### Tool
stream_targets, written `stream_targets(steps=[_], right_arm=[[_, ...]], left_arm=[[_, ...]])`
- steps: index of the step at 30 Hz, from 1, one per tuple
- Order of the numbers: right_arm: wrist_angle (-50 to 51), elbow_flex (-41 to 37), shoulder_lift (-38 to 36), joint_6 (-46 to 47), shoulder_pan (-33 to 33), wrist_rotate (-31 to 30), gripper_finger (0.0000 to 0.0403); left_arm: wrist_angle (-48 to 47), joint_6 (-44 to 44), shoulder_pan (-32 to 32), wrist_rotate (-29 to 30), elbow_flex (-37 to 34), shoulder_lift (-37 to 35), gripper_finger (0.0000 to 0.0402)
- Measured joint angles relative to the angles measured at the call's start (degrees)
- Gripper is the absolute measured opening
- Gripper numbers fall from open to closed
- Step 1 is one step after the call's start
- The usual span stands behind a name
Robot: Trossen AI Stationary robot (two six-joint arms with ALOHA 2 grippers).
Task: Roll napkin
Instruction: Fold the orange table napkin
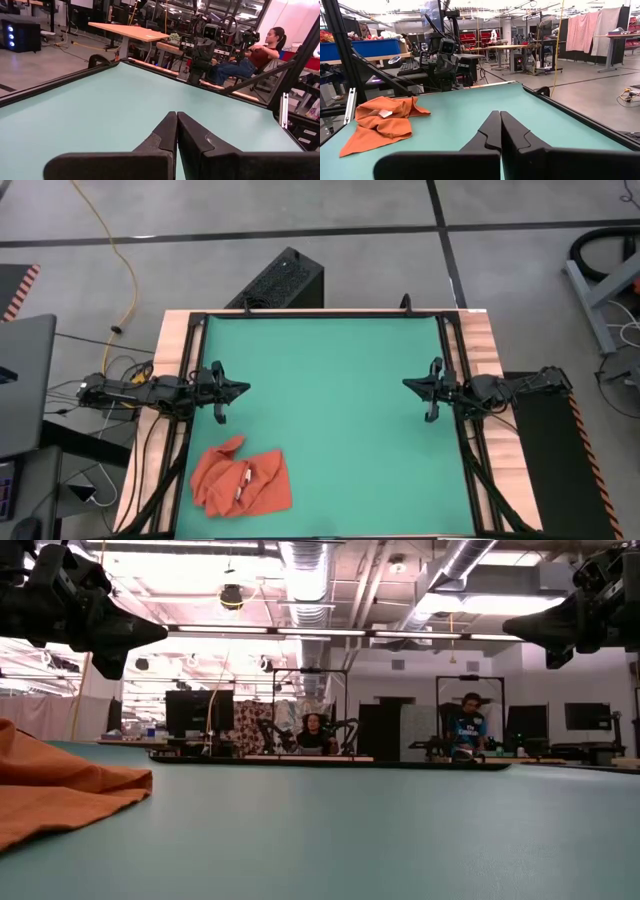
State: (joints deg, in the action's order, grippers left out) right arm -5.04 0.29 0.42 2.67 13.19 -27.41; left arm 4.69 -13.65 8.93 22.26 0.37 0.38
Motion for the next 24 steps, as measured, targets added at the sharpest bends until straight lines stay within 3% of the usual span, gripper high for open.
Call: stream_targets(steps=[3, 8, 12, 19, 24], right_arm=[[-0.1, 0.0, 0.0, 1.6, -0.7, -0.7, 0.0012], [0.0, 0.0, 0.0, 23.9, 0.0, 2.0, 0.0012], [0.0, 0.0, 0.0, 31.8, -0.2, 2.0, 0.0012], [0.0, 0.0, 0.0, 34.6, -0.2, 2.0, 0.0012], [0.1, 0.0, 0.0, 29.9, -0.2, 2.0, 0.0012]], left_arm=[[0.0, -0.1, 0.0, 0.0, 0.0, 0.0, 0.0000], [0.0, -0.6, 0.0, 0.0, 0.0, 0.0, 0.0000], [0.0, -2.6, 0.0, 0.1, 0.0, 0.0, 0.0000], [0.3, -2.7, 0.0, 3.1, 0.0, 0.0, 0.0000], [0.8, -5.2, 0.0, 3.8, 0.0, 0.0, 0.0000]])
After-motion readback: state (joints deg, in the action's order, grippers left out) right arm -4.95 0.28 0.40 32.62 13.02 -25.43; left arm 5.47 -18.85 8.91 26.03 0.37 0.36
